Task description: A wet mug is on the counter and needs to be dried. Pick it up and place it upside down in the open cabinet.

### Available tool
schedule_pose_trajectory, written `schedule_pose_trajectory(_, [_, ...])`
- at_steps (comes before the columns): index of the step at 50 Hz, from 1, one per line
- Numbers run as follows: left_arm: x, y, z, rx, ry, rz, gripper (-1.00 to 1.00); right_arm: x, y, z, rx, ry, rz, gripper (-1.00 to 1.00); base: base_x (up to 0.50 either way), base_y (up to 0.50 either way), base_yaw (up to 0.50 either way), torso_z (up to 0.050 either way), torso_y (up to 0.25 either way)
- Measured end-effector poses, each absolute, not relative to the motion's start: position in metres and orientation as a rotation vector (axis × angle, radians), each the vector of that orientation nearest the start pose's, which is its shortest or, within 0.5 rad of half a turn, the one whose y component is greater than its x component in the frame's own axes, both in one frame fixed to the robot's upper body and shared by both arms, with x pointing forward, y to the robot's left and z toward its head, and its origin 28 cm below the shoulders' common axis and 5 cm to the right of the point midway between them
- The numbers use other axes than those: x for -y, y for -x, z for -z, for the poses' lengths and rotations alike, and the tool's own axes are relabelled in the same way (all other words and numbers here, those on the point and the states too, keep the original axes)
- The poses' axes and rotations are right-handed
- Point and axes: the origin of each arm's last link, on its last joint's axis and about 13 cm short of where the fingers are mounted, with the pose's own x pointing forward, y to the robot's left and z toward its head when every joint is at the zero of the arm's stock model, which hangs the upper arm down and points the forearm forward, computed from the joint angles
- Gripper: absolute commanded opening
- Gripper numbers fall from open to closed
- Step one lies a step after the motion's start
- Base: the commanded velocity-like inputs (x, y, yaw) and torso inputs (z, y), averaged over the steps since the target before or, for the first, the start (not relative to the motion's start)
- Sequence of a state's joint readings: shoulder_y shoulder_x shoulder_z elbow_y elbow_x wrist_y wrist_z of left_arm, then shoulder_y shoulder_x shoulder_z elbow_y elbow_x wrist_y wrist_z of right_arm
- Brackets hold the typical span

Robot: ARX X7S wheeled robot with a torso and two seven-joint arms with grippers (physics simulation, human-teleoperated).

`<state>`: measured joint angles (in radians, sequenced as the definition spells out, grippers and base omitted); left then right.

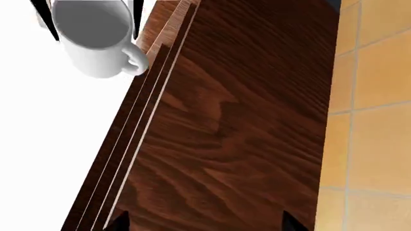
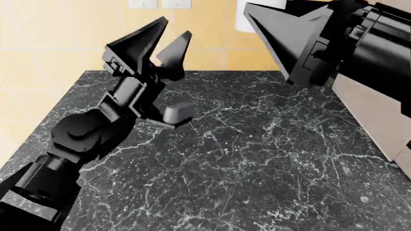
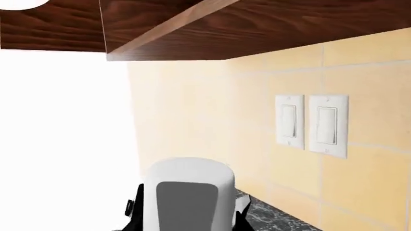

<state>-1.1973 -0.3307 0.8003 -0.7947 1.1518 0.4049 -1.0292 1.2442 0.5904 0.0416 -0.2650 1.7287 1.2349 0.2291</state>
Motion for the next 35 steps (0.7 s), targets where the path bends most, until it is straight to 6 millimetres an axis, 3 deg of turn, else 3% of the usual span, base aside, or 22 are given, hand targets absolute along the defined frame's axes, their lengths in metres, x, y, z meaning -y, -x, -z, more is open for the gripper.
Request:
schedule_pose_trajectory(9, [-0.245,-0.410,-0.223,1.109,-1.213,-0.182,1.00,0.159,-0.240,-0.357,0.170,-0.156,-0.848,-1.00,0.00,0.00,0.00,0.000,0.000])
schedule_pose_trajectory(21, [-0.250,-0.394,-0.227,0.624,-0.779,-0.132,1.00,0.159,-0.246,-0.354,0.212,-0.134,-0.781,-1.00,0.00,0.00,0.00,0.000,0.000])
schedule_pose_trajectory(35, [-0.252,-0.381,-0.216,0.273,-0.423,-0.004,1.00,0.150,-0.226,-0.359,0.369,0.000,-0.720,-1.00,0.00,0.00,0.00,0.000,0.001])
